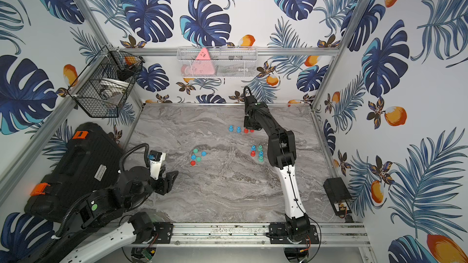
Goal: Close the stamp cap
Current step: Move the stamp at the center of the board.
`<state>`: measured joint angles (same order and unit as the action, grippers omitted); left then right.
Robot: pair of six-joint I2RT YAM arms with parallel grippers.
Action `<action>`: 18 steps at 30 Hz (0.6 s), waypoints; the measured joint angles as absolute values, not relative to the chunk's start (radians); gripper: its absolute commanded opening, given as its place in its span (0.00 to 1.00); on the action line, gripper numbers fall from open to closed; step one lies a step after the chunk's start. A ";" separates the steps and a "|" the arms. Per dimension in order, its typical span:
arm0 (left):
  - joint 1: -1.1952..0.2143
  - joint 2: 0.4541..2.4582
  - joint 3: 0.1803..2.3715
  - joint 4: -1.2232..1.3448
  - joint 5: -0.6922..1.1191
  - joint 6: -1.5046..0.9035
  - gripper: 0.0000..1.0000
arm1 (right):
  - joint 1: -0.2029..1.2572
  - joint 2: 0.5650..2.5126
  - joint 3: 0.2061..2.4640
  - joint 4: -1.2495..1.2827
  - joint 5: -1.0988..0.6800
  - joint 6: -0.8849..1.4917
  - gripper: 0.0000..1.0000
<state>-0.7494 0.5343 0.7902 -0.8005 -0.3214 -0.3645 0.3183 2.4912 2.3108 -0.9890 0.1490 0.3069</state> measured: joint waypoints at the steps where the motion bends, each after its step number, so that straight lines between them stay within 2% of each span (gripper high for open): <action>1: -0.749 0.534 0.790 -0.801 -0.321 -0.364 0.66 | 0.318 2.491 2.312 -0.989 0.149 0.307 0.27; 10: -0.749 0.531 0.790 -0.801 -0.322 -0.364 0.66 | 0.319 2.492 2.343 -1.013 0.148 0.307 0.31; 18: -0.749 0.527 0.789 -0.801 -0.333 -0.365 0.66 | 0.321 2.410 2.244 -1.011 0.153 0.322 0.31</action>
<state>-0.7494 0.5274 0.7895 -0.8005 -0.3328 -0.3649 0.3214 2.4100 2.2440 -1.0111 0.1532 0.3218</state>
